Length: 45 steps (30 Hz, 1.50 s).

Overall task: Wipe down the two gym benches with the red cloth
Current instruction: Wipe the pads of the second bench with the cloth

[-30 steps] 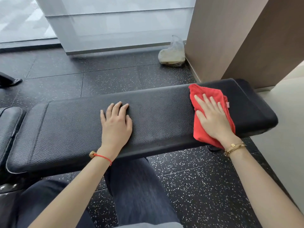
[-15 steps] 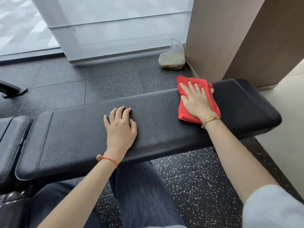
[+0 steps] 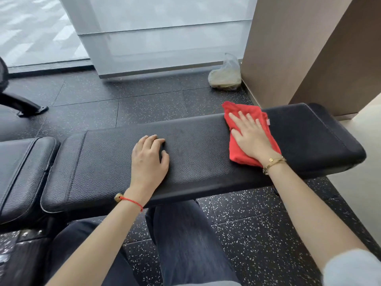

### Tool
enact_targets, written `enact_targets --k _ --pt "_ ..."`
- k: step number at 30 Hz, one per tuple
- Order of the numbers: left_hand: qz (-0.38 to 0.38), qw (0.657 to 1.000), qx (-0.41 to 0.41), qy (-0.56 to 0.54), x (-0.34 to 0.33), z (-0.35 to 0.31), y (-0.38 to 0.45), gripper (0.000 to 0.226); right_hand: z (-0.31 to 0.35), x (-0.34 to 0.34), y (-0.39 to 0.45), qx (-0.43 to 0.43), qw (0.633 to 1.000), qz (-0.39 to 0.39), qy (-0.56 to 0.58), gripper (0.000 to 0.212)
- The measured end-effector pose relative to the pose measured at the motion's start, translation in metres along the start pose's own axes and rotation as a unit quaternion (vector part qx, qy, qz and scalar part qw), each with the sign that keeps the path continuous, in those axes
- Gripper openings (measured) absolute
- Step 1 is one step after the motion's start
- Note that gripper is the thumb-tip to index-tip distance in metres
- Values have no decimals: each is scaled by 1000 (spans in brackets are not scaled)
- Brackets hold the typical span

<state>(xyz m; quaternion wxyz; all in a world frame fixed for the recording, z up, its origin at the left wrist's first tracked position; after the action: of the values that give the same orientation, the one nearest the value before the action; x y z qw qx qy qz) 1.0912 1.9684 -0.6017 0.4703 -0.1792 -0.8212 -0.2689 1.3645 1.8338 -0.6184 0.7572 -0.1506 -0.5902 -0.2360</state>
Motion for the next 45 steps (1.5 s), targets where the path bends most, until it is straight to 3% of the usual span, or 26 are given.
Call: enact_targets --k 3,10,15,22,29,34,40,43,45 --pt "-21 999 15 35 18 37 -7 35 18 -4 19 -24 1000 -2 -14 56" --pt "-52 996 52 57 38 86 -14 37 145 -34 -17 177 984 22 -2 57" --pt "-49 995 67 63 42 103 -14 40 156 -37 -45 253 967 30 18 57" --pt "-55 992 94 59 43 101 -15 38 155 -42 34 99 995 22 -7 57" --pt "-58 992 95 50 45 103 -16 39 246 -64 -7 227 973 40 7 58" --pt "-49 994 90 39 44 106 -18 41 199 -51 -47 220 975 14 13 58" --pt "-44 994 94 39 40 105 -19 43 105 -27 -5 39 999 8 -10 56" --pt "-47 993 97 39 41 105 -18 43 124 -31 20 22 1000 8 -18 56" --pt "-47 994 96 38 41 105 -18 42 158 -38 24 61 998 20 -18 57"
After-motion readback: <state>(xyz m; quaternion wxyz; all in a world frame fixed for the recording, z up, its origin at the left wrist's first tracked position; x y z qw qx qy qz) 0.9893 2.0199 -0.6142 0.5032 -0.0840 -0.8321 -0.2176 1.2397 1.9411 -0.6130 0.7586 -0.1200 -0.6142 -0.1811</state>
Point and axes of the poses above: each hand's wrist, its own y-axis towards the middle knuckle, its own x-axis out of the back of the hand, z = x × y, the point moved 7 cm from there along y, towards the middle knuckle, and after that the axes turned 5 degrees about x, right-handed, at the moved point
